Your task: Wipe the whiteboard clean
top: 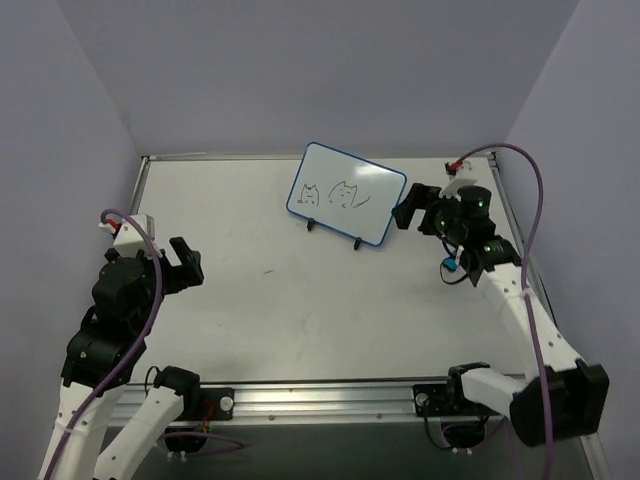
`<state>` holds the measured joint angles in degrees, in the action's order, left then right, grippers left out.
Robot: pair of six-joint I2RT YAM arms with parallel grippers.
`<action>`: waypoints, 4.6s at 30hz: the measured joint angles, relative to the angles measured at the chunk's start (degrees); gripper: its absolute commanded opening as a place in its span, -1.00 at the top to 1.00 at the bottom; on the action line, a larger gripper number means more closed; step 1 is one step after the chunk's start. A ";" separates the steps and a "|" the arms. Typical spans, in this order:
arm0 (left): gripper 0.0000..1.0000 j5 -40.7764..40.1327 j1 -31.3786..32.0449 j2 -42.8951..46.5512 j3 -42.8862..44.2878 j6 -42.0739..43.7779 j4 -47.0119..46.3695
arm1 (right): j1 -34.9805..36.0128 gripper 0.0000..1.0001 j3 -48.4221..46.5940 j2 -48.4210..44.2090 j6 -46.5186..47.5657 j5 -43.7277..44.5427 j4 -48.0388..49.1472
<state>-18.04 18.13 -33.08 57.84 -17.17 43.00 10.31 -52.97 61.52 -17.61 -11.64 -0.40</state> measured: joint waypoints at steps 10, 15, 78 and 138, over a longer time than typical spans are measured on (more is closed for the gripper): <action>-0.88 3.43 2.19 -1.60 -0.63 0.92 -0.74 | -13.46 -0.90 -14.64 31.91 4.59 -23.82 10.88; -0.88 3.76 3.15 -1.64 -0.87 1.18 -0.85 | -13.31 -0.83 -20.00 41.20 7.63 -29.92 11.93; -0.88 5.35 3.65 -2.01 -1.18 1.79 -1.25 | -11.69 1.00 -43.56 64.50 13.97 -60.46 4.50; -0.88 20.06 1.22 -29.29 39.89 2.60 -4.35 | -11.02 1.00 -18.60 33.18 -25.81 -53.11 43.23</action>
<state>2.02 19.35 -62.37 97.73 -14.57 38.65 -0.71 -71.57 94.70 -43.42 -64.75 42.83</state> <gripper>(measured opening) 0.939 0.020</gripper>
